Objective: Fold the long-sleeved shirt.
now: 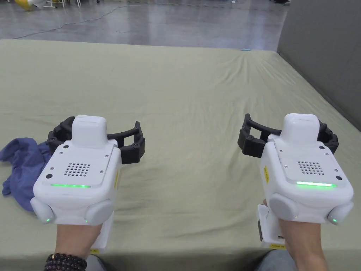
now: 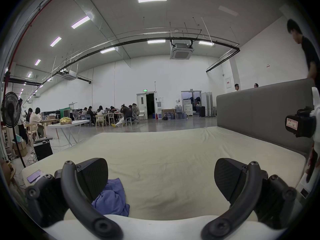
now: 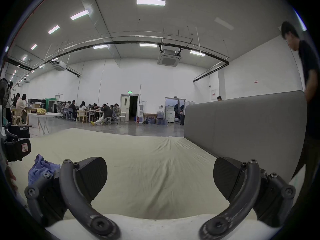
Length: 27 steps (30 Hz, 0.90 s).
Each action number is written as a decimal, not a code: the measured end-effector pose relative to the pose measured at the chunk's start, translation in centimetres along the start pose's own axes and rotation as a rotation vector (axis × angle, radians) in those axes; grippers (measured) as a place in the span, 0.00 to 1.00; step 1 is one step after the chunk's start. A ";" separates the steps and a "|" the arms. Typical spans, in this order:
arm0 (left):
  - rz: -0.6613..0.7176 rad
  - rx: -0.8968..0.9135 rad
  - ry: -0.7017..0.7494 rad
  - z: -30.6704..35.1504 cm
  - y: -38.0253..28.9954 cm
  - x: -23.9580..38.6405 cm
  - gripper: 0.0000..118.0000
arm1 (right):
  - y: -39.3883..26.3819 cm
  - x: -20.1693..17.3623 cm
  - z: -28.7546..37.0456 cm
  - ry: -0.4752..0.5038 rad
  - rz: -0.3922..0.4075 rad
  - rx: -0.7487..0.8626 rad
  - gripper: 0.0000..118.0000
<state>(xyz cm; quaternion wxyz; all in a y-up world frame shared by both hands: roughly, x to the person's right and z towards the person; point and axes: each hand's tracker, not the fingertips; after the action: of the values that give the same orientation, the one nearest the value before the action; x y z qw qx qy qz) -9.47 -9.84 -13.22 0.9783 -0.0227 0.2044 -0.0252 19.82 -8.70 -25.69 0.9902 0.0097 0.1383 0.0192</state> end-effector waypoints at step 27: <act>0.034 -0.013 0.052 0.4 1.3 -1.5 0.00 | 0.9 -0.7 -1.0 0.000 -0.027 -0.075 0.00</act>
<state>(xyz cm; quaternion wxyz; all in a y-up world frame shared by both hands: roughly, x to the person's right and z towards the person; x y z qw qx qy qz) -10.67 -8.40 -12.33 0.9728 -0.0248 0.2301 -0.0077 18.82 -7.79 -26.39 0.9900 -0.0293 0.1377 0.0112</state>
